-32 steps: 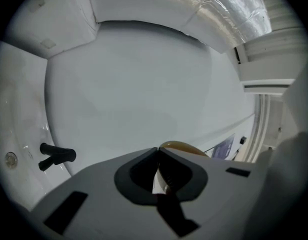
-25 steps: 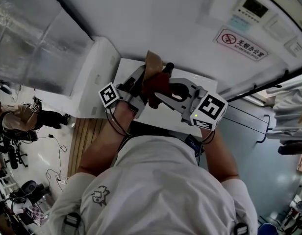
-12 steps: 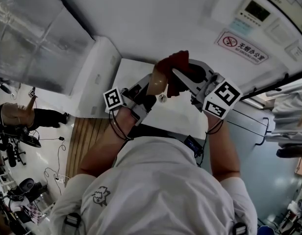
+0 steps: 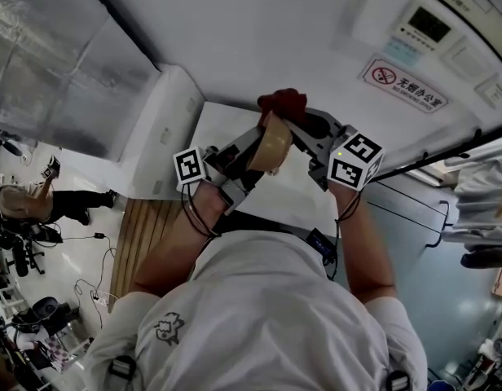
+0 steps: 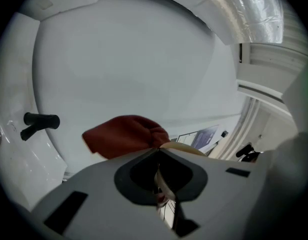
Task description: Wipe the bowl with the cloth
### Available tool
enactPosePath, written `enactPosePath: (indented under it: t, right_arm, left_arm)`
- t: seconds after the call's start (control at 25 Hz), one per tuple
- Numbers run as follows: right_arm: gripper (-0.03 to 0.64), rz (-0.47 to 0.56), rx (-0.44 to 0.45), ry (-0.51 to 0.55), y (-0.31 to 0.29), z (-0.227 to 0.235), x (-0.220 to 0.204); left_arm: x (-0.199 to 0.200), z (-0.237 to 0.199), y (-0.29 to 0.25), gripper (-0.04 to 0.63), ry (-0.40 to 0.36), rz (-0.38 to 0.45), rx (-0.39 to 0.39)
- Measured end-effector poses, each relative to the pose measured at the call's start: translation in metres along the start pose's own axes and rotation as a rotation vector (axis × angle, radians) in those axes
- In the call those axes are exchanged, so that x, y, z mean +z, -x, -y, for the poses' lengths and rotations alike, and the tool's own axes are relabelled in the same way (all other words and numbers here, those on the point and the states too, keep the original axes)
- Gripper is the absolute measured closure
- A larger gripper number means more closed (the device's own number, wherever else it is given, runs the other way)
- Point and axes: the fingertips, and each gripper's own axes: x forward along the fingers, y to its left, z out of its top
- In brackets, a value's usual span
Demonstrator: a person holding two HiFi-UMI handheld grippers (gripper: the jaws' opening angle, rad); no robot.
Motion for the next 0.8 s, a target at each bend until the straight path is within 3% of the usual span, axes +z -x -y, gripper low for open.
enactPosePath:
  t: [0.16, 0.44, 0.8]
  right_arm:
    - [0.529, -0.010, 0.044, -0.020, -0.004, -0.015, -0.015]
    - [0.529, -0.039, 0.133, -0.008, -0.017, -0.061, -0.036]
    - [0.529, 0.028, 0.179, 0.123, -0.007, -0.101, -0.014]
  left_arm:
    - [0.025, 0.012, -0.005, 0.575, -0.045, 0.063, -0.006]
    - [0.061, 0.007, 0.000, 0.572, -0.176, 0.179, 0.143]
    - [0.055, -0.019, 0.018, 0.571, -0.167, 0.179, 0.241]
